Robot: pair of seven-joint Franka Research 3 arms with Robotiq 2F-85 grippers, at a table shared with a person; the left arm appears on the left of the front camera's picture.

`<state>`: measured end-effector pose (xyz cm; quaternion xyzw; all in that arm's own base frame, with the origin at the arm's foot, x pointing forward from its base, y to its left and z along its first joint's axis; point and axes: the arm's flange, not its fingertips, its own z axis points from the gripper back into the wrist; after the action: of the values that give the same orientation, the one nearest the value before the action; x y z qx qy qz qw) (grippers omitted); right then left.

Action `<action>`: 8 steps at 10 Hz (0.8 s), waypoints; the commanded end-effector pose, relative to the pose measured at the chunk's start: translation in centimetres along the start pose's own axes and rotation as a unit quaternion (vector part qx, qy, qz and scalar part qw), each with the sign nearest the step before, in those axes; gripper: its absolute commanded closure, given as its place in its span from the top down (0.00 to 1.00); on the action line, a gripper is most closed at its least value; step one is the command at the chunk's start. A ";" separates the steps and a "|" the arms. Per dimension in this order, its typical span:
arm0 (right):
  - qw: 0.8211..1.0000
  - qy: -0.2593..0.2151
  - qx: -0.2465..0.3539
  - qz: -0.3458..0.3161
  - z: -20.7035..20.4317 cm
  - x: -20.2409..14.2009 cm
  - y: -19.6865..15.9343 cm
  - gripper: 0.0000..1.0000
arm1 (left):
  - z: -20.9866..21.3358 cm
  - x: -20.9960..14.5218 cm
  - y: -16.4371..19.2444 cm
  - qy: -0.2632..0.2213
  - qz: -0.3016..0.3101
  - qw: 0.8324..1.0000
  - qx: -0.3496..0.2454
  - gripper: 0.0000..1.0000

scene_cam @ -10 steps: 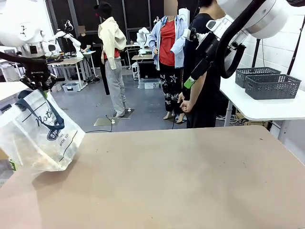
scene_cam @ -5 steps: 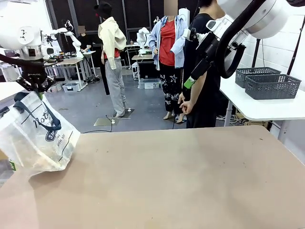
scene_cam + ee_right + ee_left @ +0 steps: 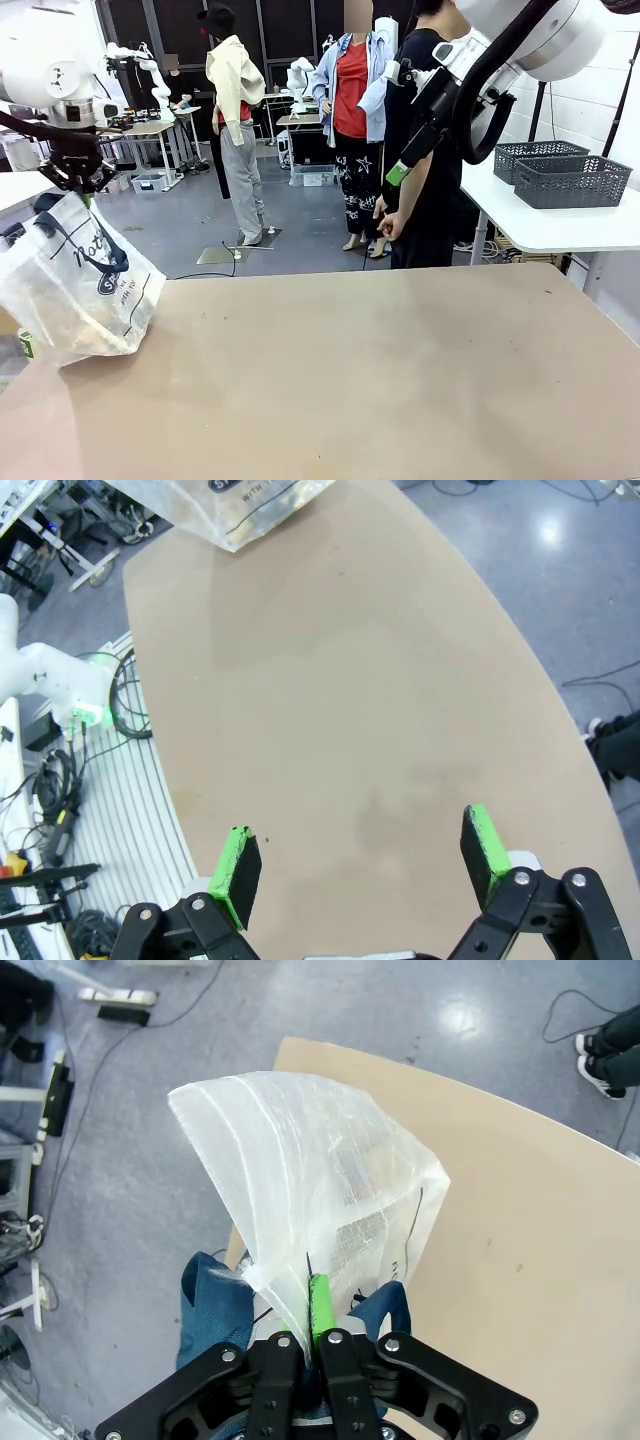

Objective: Transfer purchased items from the store into the shopping bag.
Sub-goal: Move the Reusable shopping bag to the right side of the table.

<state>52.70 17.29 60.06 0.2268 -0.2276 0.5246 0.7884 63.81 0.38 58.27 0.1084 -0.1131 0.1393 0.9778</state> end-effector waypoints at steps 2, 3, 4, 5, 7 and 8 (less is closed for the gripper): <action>1.000 0.001 0.002 -0.008 0.0 0.3 0.0 1.00 | 0.1 -0.2 0.8 0.005 0.003 1.000 0.010 0.00; 1.000 0.001 0.002 -0.008 0.0 0.3 0.0 1.00 | 0.1 -0.2 0.8 0.005 0.003 1.000 0.010 0.00; 1.000 0.001 0.002 -0.008 0.0 0.3 0.0 1.00 | 0.1 -0.2 0.8 0.005 0.003 1.000 0.010 0.00; 1.000 0.001 0.002 -0.008 0.0 0.3 0.0 1.00 | 0.1 -0.2 0.8 0.005 0.003 1.000 0.010 0.00; 1.000 0.001 0.002 -0.008 0.0 0.3 0.0 1.00 | 0.1 -0.2 0.8 0.005 0.003 1.000 0.010 0.00; 1.000 0.001 0.002 -0.008 0.0 0.3 0.0 1.00 | 0.1 -0.2 0.8 0.005 0.003 1.000 0.010 0.00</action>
<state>52.70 17.29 60.06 0.2268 -0.2276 0.5246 0.7884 63.84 0.88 57.86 0.1113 -0.1072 0.1428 0.9776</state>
